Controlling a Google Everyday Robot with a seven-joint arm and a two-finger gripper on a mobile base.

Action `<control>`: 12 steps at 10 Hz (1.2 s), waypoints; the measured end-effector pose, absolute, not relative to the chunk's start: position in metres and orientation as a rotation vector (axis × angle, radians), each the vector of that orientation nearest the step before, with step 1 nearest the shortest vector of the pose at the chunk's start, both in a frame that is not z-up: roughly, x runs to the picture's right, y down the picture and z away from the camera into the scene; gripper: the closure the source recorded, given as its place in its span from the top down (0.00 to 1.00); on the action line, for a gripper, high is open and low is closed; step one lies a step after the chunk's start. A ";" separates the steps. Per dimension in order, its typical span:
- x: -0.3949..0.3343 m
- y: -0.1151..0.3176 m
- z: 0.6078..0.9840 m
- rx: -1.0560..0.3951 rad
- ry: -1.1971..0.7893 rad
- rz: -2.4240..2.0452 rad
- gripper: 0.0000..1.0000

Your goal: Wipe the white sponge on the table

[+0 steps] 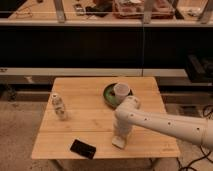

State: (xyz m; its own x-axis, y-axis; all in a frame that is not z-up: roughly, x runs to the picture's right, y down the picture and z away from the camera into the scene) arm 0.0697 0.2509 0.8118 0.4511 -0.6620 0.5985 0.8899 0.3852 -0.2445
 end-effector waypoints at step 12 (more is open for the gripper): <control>0.008 0.179 0.843 -0.504 -0.512 -1.125 0.00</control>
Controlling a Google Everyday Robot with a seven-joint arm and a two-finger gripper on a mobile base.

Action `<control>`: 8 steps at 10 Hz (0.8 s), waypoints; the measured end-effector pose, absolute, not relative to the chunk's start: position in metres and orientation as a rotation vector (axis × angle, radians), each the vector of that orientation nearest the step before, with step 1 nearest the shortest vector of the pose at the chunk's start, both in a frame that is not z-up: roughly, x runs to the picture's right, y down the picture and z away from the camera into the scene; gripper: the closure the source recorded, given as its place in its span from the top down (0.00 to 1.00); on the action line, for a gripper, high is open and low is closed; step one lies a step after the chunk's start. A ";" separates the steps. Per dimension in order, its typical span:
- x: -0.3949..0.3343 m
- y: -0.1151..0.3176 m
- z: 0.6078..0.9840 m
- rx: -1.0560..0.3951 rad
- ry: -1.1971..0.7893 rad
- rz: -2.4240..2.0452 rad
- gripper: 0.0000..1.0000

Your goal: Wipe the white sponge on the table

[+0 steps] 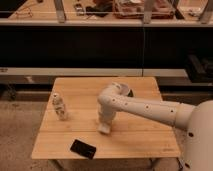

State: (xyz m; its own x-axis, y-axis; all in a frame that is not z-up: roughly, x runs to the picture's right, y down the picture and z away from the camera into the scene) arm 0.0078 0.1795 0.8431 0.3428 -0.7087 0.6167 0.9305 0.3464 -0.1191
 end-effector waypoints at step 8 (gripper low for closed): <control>0.104 0.187 0.833 -0.536 -0.426 -0.929 0.00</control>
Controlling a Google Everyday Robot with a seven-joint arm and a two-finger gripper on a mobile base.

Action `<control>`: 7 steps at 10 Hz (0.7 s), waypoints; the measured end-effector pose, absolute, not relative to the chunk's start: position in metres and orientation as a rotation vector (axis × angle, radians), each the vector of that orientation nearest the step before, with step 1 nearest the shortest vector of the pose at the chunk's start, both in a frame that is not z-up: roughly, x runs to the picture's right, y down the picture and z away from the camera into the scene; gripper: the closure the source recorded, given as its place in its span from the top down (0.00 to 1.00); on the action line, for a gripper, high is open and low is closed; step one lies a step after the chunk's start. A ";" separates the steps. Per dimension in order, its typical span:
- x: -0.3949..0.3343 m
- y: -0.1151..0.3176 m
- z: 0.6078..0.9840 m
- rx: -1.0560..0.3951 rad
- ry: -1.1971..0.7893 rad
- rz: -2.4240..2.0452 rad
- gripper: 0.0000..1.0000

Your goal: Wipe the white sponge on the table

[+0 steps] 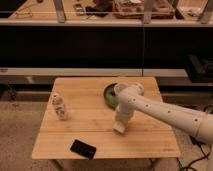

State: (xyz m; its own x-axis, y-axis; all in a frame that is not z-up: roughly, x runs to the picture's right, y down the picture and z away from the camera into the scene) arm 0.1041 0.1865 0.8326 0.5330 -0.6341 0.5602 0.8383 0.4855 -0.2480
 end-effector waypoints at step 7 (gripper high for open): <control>0.124 0.269 0.779 -0.641 -0.439 -0.925 0.00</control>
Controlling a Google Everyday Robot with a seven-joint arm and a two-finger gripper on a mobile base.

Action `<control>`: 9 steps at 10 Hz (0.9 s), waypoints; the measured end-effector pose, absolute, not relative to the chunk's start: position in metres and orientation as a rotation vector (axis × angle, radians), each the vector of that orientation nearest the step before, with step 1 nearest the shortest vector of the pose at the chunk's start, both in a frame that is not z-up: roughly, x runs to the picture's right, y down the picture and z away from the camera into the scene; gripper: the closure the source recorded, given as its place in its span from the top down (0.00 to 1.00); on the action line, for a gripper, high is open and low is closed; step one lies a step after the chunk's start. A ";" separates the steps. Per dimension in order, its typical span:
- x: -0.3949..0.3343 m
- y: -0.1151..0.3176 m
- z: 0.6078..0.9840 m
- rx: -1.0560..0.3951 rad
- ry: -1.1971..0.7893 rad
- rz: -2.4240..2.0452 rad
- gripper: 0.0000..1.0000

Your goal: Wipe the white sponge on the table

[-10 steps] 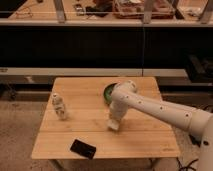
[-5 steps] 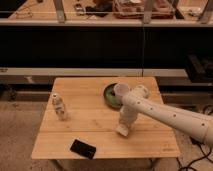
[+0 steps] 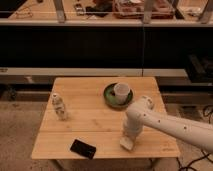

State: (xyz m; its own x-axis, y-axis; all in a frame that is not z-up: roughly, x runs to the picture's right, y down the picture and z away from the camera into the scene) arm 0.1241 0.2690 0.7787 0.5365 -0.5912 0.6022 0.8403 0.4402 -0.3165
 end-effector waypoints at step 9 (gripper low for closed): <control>-0.013 0.265 0.801 -0.615 -0.551 -1.271 0.00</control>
State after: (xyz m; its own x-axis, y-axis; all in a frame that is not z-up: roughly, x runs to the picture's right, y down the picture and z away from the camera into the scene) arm -0.0130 0.2650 0.8010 0.2104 -0.6981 0.6844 0.9767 0.1799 -0.1167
